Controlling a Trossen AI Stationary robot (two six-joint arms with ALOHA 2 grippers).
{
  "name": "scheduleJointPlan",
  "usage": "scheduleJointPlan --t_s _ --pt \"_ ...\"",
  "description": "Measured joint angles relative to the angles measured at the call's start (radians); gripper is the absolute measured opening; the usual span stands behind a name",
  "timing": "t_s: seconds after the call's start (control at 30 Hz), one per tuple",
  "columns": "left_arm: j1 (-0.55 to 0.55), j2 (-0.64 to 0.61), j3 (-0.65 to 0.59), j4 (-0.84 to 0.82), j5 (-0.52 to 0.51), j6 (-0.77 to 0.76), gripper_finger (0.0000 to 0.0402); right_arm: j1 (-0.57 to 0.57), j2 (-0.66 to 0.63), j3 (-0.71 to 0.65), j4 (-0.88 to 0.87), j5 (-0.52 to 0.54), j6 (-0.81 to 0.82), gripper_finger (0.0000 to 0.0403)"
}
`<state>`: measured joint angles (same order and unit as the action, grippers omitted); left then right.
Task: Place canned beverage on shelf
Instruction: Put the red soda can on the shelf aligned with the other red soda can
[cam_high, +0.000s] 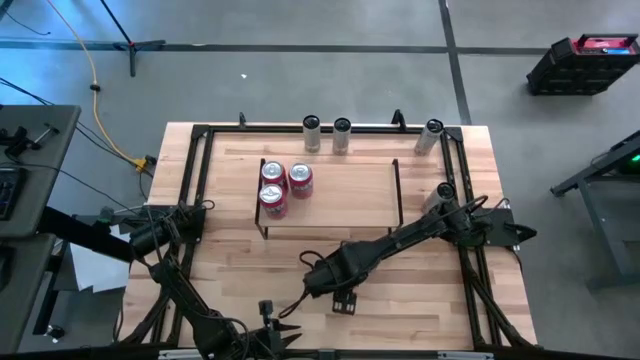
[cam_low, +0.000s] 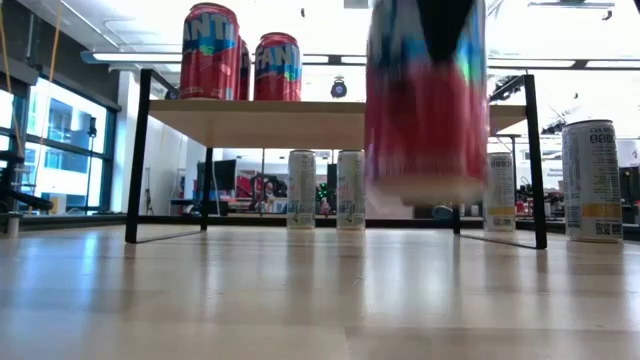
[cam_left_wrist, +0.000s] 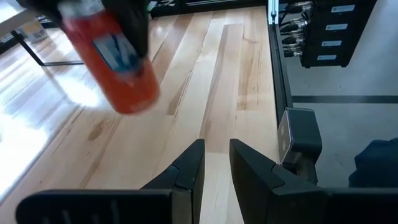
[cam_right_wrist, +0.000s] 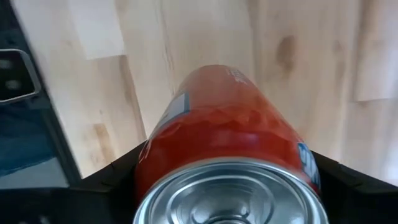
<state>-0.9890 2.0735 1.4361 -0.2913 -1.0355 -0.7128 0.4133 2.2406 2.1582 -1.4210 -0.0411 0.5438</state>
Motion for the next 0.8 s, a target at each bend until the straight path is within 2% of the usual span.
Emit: scheduleJointPlan --t_s 0.17,0.3,0.47,0.63,0.8 --pt "0.001 0.000 0.000 0.000 -0.007 0.001 0.0067 -0.027 -0.008 0.201 -0.137 0.079 -0.066 0.0285" --pt "0.008 0.000 0.000 0.001 -0.021 0.001 0.0067 -0.075 -0.108 0.139 -0.121 0.113 -0.115 0.0285" --pt "0.031 0.000 0.000 -0.003 -0.012 -0.016 0.0067 -0.141 -0.156 0.170 -0.151 0.206 -0.209 0.0285" --pt "0.067 -0.001 0.000 -0.025 -0.005 -0.005 0.0067 -0.226 -0.182 0.180 -0.144 0.184 -0.329 0.0285" --pt "0.099 -0.034 0.000 -0.167 0.019 -0.071 0.0067 -0.326 -0.182 0.180 -0.144 0.135 -0.417 0.0285"
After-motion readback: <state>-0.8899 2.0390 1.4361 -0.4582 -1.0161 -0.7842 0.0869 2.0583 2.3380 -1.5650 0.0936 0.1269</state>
